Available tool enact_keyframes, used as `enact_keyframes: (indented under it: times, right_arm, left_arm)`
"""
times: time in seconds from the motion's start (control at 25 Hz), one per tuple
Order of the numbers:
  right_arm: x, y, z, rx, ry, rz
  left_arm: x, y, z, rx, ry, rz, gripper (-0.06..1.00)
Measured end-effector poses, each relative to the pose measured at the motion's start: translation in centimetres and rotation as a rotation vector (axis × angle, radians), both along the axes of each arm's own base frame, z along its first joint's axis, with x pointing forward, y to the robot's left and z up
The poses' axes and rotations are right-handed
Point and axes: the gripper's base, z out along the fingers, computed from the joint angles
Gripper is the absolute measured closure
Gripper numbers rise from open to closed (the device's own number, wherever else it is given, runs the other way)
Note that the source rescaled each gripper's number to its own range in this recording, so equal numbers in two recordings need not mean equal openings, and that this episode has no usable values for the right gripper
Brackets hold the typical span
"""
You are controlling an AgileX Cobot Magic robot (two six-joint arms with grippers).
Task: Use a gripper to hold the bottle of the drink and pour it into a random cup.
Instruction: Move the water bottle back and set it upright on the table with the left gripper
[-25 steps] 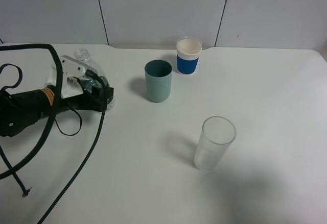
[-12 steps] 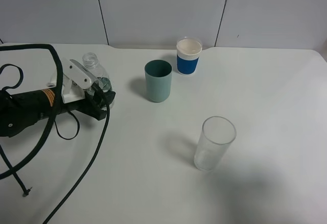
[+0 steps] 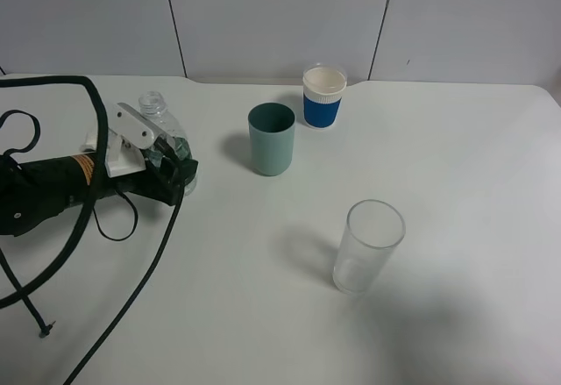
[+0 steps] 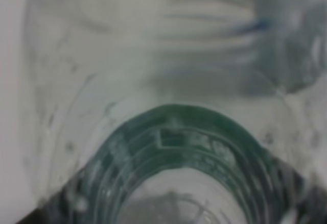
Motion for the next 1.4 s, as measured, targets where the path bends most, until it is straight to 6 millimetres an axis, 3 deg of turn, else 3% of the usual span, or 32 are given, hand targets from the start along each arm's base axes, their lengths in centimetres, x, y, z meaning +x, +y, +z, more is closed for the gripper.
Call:
enact_keyframes:
  times: [0.48,0.76,1.08,1.4]
  right_arm:
    - [0.0,0.0,0.0,0.0,0.0,0.0]
    - [0.0,0.0,0.0,0.0,0.0,0.0]
    - [0.0,0.0,0.0,0.0,0.0,0.0]
    - [0.0,0.0,0.0,0.0,0.0,0.0]
  left_arm:
    - [0.0,0.0,0.0,0.003,0.003,-0.001,0.94]
    - [0.0,0.0,0.0,-0.013,0.016,0.006,0.59]
    - [-0.7,0.2,0.5,-0.037,0.048,0.03,0.07]
    - [-2.8,1.4,3.1,-0.02,0.046,0.118,0.03]
